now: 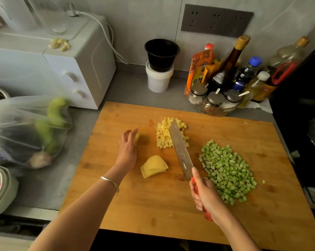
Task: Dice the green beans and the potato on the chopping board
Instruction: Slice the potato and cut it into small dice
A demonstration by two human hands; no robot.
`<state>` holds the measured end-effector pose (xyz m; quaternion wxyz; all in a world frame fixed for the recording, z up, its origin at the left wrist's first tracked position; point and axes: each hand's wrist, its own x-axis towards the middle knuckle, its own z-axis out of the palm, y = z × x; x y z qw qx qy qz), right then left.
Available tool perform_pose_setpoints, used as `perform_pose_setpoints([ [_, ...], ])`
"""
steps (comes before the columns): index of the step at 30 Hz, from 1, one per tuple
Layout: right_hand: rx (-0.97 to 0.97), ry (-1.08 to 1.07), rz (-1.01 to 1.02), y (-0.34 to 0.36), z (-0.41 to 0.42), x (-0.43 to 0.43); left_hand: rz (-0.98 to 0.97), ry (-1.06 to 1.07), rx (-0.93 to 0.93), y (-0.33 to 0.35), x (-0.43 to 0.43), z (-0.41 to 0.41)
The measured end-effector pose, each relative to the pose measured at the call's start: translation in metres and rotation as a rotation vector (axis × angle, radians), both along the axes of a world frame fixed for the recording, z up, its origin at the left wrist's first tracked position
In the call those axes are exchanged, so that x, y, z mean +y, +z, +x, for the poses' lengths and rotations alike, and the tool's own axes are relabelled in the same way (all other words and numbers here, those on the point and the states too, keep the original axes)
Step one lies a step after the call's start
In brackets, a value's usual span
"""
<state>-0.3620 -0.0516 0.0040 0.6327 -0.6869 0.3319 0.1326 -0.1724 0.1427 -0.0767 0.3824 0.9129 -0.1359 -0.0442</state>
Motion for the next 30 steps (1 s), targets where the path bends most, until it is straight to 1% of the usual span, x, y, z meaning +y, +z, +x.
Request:
perform_pose_setpoints([
  [4,0.016,0.013,-0.002,-0.003,0.001,0.004,-0.039,0.125,0.097,0.004,0.002,0.032],
  [7,0.017,0.019,-0.005,-0.003,0.005,0.006,-0.035,0.114,0.18,0.005,0.006,0.045],
  [8,0.017,0.023,-0.006,-0.003,0.006,0.007,0.004,0.108,0.165,0.006,0.007,0.043],
  [10,0.01,0.024,-0.01,-0.003,0.006,0.009,0.093,0.087,0.038,0.011,0.006,0.031],
  [11,0.006,0.022,-0.01,-0.003,0.006,0.009,0.086,0.037,-0.027,0.016,0.004,0.021],
  [12,0.003,0.018,-0.008,-0.002,0.004,0.01,0.046,-0.068,-0.073,0.02,0.001,0.009],
  [13,0.0,0.017,-0.008,-0.002,0.004,0.01,0.022,-0.225,-0.1,0.022,-0.002,-0.002],
  [15,0.001,0.015,-0.015,0.0,0.004,0.01,0.117,-0.571,-0.125,0.019,-0.009,-0.021],
  [16,-0.001,0.012,-0.019,0.001,0.004,0.009,0.183,-0.699,-0.135,0.016,-0.012,-0.027],
  [17,-0.004,0.007,-0.023,0.002,0.004,0.008,0.22,-0.765,-0.144,0.012,-0.015,-0.03],
  [20,-0.01,-0.011,-0.027,0.006,0.003,0.006,0.202,-0.748,-0.16,0.005,-0.022,-0.027],
  [24,-0.025,-0.018,-0.024,0.006,0.0,0.007,0.125,-0.694,-0.147,-0.004,-0.018,-0.032],
  [28,-0.028,-0.018,-0.008,0.003,-0.004,0.01,0.091,-0.509,-0.154,-0.014,0.002,-0.052],
  [30,-0.018,-0.004,0.007,0.002,-0.005,0.015,0.101,-0.376,-0.153,-0.016,0.003,-0.064],
])
